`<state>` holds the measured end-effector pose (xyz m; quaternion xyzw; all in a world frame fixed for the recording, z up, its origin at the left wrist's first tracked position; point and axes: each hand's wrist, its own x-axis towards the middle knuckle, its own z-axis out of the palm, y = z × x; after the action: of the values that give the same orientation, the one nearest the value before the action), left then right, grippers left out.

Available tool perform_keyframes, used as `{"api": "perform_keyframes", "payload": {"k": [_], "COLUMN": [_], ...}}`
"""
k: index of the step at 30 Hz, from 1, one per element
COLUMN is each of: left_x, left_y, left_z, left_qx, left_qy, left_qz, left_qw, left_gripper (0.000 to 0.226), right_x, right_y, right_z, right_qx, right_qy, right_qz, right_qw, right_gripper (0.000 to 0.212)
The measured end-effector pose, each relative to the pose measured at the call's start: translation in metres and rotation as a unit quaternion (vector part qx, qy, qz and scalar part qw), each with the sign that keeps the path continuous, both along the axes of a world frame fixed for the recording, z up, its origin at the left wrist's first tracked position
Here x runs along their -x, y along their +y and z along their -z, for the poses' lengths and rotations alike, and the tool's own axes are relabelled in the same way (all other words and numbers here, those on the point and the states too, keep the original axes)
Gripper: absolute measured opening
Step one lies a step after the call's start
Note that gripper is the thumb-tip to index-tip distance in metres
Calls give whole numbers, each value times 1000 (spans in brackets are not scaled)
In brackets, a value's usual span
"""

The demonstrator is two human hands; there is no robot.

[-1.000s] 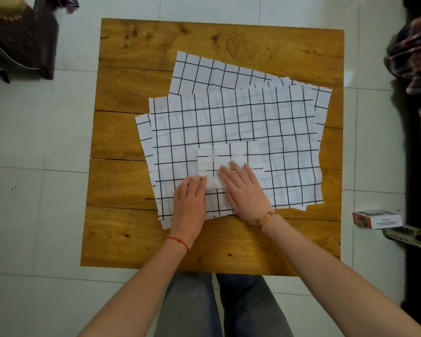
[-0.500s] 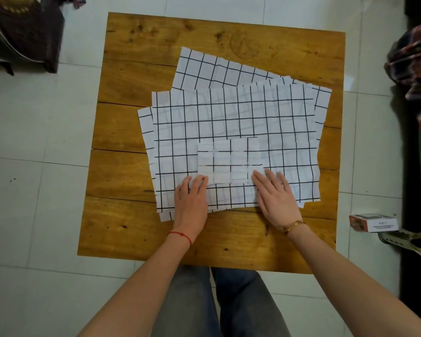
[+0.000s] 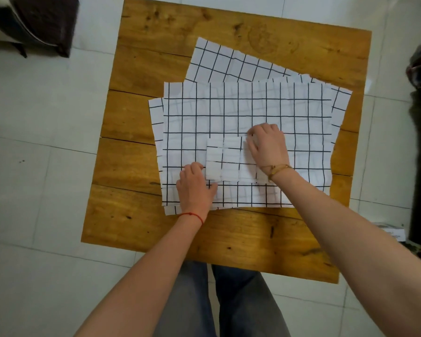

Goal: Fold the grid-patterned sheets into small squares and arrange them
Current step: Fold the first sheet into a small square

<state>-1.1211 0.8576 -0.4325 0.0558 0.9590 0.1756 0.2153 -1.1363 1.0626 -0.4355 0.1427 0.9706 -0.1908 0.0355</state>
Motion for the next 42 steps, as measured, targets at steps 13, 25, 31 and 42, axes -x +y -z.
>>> {"api": "perform_keyframes", "payload": {"k": [13, 25, 31, 42], "left_x": [4, 34, 52, 59], "left_y": [7, -12, -30, -135], "left_z": [13, -8, -22, -32], "left_qx": [3, -291, -370, -301], "left_qy": [-2, -194, -281, -200], "left_qz": [13, -302, -393, -316], "left_qw": [1000, 887, 794, 877], "left_gripper": [29, 26, 41, 40], "right_x": [32, 24, 22, 5], "right_y": [-5, -16, -60, -160], "right_z": [11, -31, -52, -42], "right_qx": [7, 468, 631, 533], "right_qy": [-135, -143, -116, -108], "right_qz": [-58, 148, 244, 270], "right_qw": [989, 859, 727, 795], "right_gripper": [19, 11, 16, 4]}}
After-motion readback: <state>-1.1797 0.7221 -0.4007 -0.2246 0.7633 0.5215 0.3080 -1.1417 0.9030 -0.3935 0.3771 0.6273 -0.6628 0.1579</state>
